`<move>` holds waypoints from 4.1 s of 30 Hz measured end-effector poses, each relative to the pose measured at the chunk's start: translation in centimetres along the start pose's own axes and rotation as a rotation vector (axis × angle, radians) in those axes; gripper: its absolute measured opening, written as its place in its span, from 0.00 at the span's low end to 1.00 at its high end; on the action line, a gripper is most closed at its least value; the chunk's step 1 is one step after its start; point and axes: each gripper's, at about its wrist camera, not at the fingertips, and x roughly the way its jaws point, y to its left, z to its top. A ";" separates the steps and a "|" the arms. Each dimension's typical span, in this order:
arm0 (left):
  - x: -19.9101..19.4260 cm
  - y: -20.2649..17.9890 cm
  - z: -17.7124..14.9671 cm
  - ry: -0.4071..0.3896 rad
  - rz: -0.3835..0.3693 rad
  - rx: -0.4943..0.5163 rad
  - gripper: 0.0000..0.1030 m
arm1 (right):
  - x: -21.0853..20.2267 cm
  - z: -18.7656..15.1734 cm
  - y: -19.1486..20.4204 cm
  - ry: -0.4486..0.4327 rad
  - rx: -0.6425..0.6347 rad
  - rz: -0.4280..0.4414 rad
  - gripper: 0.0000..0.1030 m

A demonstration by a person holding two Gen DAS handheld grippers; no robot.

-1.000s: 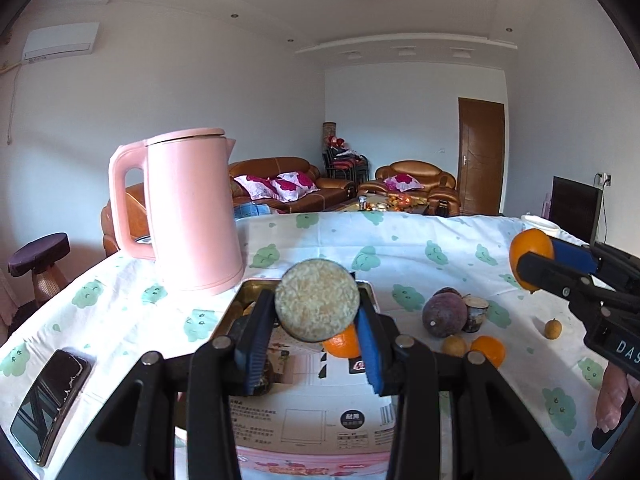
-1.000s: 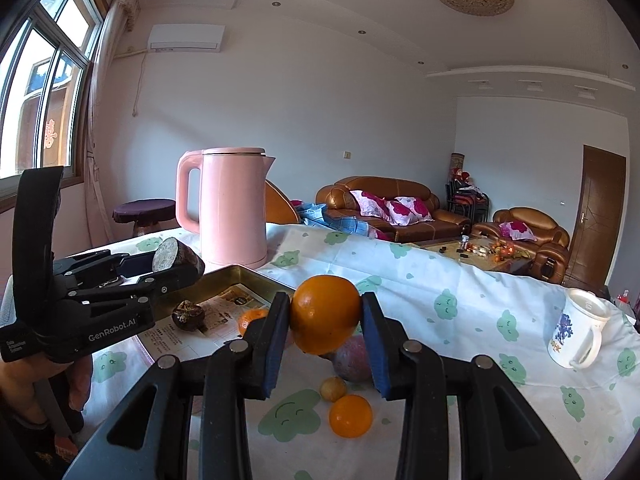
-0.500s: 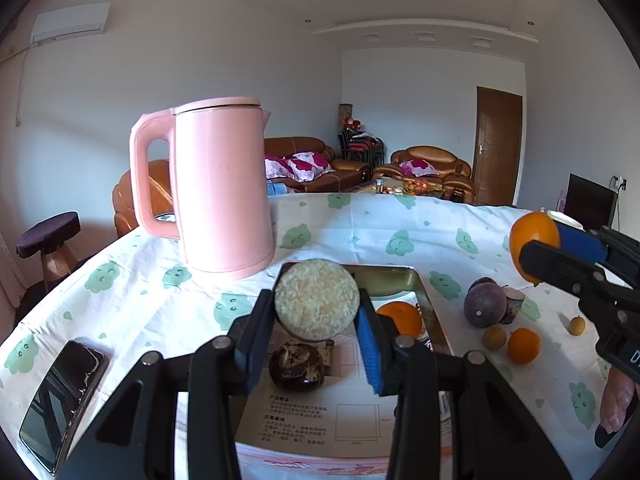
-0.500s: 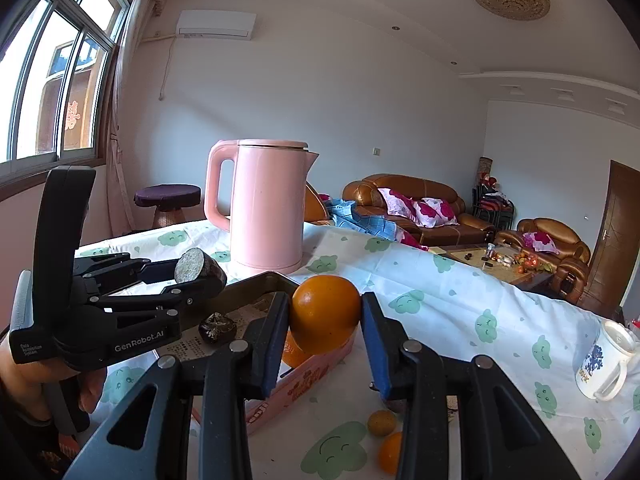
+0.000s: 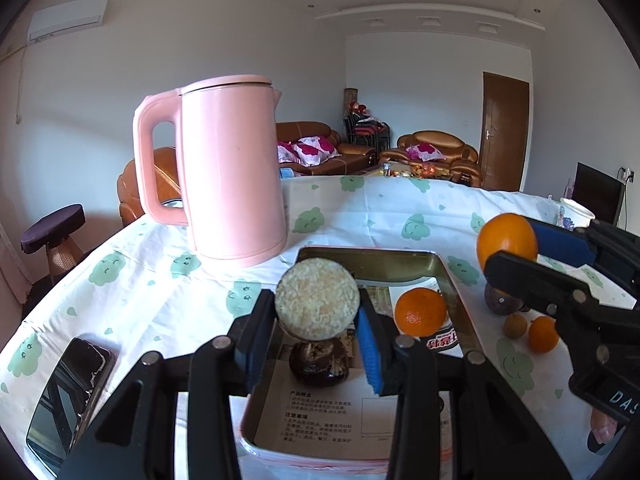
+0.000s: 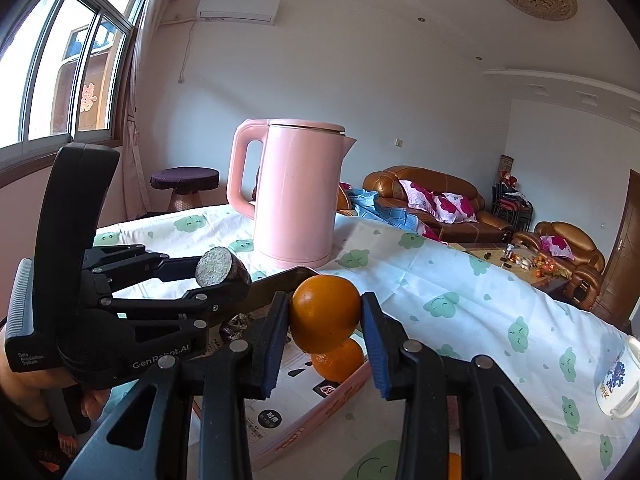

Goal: Organize fruits
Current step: 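Open the left tool over the tin box while the right tool drops the orange in, then move both open tools back over the fruit on the table, then close the right tool on a small brown fruit while the left tool grasps an orange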

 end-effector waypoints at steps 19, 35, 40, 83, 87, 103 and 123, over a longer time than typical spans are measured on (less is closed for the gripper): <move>1.8 0.0 -0.1 0.075 -0.008 0.013 0.40 | 2.8 -1.5 1.4 0.108 0.001 0.049 0.37; 2.9 -0.3 -0.2 0.131 -0.026 0.031 0.40 | 4.5 -2.3 1.0 0.211 0.030 0.056 0.37; 3.1 -0.5 -0.2 0.144 -0.023 0.041 0.40 | 4.7 -2.4 0.9 0.222 0.036 0.055 0.37; 0.4 -16.3 -0.2 0.101 -0.257 0.221 0.74 | -9.2 -10.8 -16.7 0.254 0.391 -0.367 0.59; 1.3 -18.1 -0.6 0.156 -0.304 0.261 0.74 | -9.2 -11.1 -17.2 0.263 0.419 -0.355 0.59; 4.0 -21.3 -2.0 0.317 -0.377 0.350 0.46 | -6.5 -13.2 -18.9 0.449 0.512 -0.254 0.39; 2.7 -20.1 -1.3 0.237 -0.417 0.309 0.39 | -7.5 -12.0 -17.4 0.369 0.430 -0.248 0.27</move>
